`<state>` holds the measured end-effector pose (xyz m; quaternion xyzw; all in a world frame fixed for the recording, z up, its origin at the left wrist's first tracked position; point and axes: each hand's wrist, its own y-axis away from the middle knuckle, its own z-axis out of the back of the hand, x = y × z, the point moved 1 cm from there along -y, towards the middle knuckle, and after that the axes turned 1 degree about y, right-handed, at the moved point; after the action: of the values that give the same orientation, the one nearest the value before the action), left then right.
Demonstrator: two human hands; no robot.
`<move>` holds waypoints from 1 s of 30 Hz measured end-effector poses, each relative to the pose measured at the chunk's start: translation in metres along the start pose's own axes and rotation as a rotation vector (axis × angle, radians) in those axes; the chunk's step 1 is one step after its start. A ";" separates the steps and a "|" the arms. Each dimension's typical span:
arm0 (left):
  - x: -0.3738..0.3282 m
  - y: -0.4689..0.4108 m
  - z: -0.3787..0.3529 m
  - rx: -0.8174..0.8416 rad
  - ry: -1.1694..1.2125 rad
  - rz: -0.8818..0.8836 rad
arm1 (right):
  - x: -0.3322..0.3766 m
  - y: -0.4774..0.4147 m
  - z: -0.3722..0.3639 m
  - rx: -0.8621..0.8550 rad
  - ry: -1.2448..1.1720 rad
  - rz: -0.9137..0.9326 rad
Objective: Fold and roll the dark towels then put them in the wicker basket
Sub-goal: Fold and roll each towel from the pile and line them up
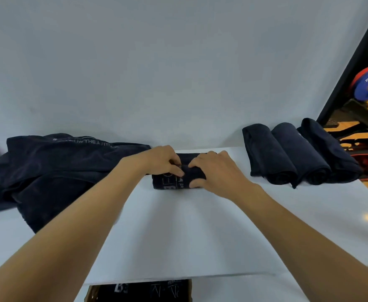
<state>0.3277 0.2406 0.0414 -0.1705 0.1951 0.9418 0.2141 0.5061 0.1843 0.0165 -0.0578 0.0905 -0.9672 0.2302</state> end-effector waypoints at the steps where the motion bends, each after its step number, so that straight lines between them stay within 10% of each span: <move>1: -0.001 -0.001 0.001 -0.005 0.005 0.012 | -0.004 -0.005 0.000 0.025 -0.064 -0.015; 9: -0.015 0.013 -0.016 -0.261 -0.439 -0.036 | -0.036 -0.053 0.007 0.320 -0.568 -0.204; 20: 0.010 -0.027 0.017 0.079 -0.087 0.096 | -0.012 -0.044 -0.009 0.051 -0.040 -0.014; 26: -0.005 -0.011 -0.007 -0.592 -0.337 0.057 | -0.034 -0.076 0.004 0.278 -0.453 -0.186; 30: 0.001 -0.011 -0.023 -0.580 -0.552 -0.001 | -0.040 -0.092 0.016 0.397 -0.482 -0.235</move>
<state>0.3379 0.2395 0.0177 0.0356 -0.1439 0.9681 0.2021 0.5037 0.2808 0.0477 -0.2491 -0.1641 -0.9444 0.1386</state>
